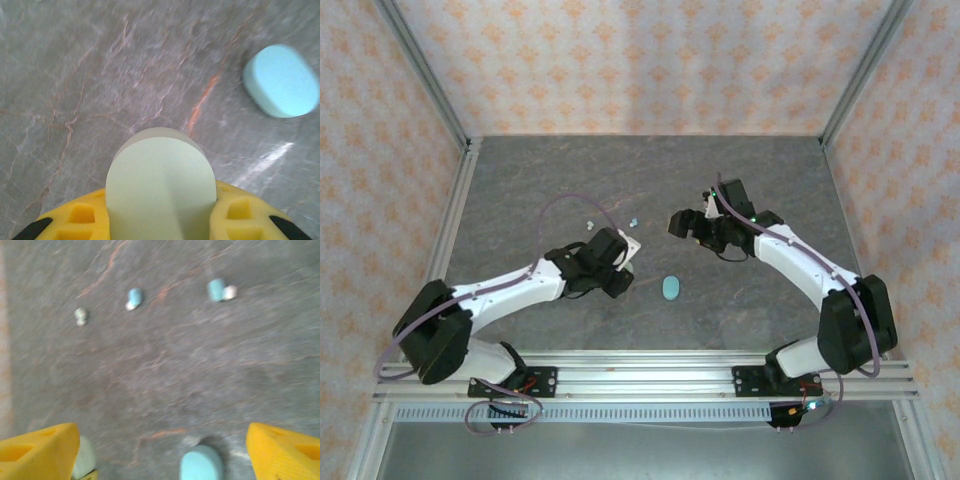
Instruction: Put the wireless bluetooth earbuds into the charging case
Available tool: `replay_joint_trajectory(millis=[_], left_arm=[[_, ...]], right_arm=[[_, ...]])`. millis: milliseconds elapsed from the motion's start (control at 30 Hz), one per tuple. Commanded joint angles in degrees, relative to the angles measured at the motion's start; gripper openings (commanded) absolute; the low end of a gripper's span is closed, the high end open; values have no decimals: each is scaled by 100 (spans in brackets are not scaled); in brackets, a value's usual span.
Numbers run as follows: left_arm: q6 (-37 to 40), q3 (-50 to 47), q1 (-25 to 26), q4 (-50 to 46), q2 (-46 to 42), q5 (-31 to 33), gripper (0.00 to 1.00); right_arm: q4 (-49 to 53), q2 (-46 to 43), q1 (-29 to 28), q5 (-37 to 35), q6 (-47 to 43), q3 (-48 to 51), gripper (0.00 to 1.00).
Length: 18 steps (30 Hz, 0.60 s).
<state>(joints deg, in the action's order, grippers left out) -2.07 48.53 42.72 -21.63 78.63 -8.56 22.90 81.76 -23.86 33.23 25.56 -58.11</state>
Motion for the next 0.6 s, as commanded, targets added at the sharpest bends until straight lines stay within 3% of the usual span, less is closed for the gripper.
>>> replay_joint_trajectory(millis=[0,267,567], left_arm=[[521,-5,42,128,-473,-317,18],[790,406,41,-189,-931,-745,17],[705,657,39,-97,-1067,-1076,17]], right_arm=[[-32,124,-24,1303,156,-209,84],[-232,-71,-238,2259,273,-289,81],[-310,-170,-810,2296,215,-201,81]])
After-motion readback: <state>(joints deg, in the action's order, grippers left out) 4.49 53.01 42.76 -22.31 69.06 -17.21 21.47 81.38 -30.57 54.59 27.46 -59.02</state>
